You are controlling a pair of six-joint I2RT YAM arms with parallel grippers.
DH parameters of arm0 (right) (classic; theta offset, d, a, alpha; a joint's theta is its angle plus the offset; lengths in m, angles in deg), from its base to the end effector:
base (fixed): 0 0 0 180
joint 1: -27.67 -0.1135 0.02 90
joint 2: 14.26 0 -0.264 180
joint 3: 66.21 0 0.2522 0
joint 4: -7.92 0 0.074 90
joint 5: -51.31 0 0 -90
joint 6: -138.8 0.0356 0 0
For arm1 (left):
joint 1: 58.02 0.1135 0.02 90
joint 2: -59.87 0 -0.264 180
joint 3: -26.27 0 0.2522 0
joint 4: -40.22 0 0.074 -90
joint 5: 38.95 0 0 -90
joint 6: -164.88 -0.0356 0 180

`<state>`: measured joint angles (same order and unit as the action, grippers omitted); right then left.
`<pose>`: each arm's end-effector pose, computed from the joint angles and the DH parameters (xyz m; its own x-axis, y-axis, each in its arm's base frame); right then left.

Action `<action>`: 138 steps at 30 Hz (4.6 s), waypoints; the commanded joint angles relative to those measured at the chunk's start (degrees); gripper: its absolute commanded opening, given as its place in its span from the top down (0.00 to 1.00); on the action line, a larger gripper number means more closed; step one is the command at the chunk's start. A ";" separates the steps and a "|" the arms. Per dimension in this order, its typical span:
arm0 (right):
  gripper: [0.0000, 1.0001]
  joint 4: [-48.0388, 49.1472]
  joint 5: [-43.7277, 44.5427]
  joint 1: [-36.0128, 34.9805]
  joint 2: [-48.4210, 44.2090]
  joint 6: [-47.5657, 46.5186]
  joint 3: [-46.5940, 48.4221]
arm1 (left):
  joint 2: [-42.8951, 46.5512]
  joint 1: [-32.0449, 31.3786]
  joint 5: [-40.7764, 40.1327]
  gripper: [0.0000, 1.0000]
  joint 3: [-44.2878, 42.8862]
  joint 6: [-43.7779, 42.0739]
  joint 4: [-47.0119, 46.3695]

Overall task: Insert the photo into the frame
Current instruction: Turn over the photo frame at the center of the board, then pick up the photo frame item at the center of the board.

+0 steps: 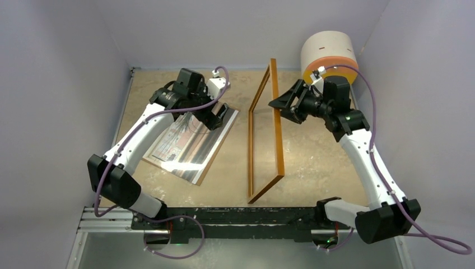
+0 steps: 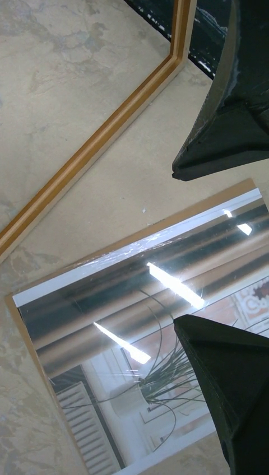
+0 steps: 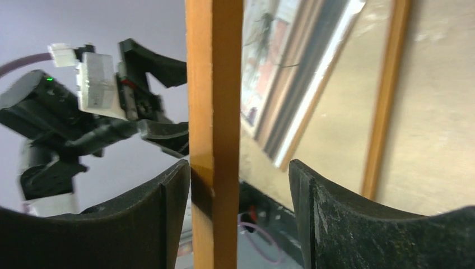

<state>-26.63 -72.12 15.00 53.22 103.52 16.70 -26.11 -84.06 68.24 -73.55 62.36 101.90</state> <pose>0.2494 0.0762 0.3905 -0.7486 0.5300 -0.3984 -0.1382 0.4630 0.8755 0.2819 -0.1494 0.3571 -0.5206 0.4849 -0.7027 0.7278 0.6824 -0.0684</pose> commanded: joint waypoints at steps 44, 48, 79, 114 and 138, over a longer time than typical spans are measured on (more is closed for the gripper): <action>0.72 -14.48 34.75 -2.33 16.07 -26.62 -4.57 | 2.09 12.89 -11.19 0.00 19.62 -8.77 -6.52; 0.72 -13.17 35.87 -6.66 19.70 -26.18 -3.22 | 2.43 13.12 -10.73 0.00 21.11 -8.88 -6.85; 0.69 -11.61 48.29 -9.64 40.69 -30.56 0.49 | 3.62 13.95 -17.05 0.00 29.74 -14.88 -12.75; 0.21 -18.33 60.61 -9.11 29.87 -26.59 4.24 | 1.12 34.52 -9.73 0.00 17.75 -19.04 -5.65; 0.02 -14.47 44.82 -37.37 50.16 -15.55 44.08 | -13.25 54.34 -16.57 0.06 8.84 -13.65 -15.83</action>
<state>-42.17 -21.17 -19.16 99.32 83.39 54.19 -37.32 -30.60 56.24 -62.53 45.62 92.79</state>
